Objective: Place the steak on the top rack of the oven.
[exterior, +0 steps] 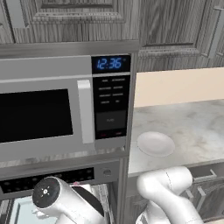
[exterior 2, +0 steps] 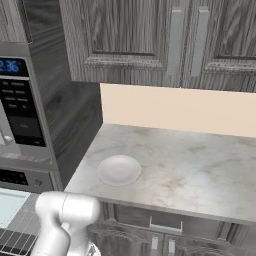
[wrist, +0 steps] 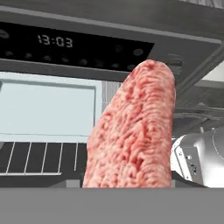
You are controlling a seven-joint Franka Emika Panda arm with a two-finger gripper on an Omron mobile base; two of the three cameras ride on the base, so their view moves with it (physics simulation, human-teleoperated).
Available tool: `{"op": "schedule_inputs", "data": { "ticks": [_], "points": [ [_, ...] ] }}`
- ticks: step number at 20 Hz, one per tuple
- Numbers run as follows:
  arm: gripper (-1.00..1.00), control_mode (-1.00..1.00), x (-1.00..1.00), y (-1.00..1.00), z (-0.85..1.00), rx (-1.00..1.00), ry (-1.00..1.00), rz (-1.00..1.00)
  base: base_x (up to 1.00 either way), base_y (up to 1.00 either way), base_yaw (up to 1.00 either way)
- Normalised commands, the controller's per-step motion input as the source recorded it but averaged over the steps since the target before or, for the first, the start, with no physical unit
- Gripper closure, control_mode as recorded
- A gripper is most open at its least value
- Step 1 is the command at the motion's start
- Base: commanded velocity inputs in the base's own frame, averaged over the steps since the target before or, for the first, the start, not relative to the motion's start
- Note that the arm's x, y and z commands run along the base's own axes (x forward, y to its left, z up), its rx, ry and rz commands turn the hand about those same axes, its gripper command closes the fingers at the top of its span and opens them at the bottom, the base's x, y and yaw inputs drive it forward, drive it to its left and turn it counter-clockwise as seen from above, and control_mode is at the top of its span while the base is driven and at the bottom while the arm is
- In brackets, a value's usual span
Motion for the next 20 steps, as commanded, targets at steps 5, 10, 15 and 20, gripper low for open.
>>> {"op": "schedule_inputs", "data": {
  "ticks": [5,10,15,20],
  "points": [
    [1.00,-1.00,0.24,1.00,-0.77,-0.15,0.00,0.00,0.00,0.00,0.00],
    [1.00,-1.00,0.25,0.82,-0.82,-0.14,-0.07,0.02,0.00,0.00,0.00],
    [1.00,-1.00,0.44,0.27,-0.76,-0.05,-0.13,0.00,0.00,0.00,0.00],
    [1.00,-1.00,0.54,0.03,-0.61,0.00,-0.03,0.00,0.00,0.00,0.00]
  ]
}}
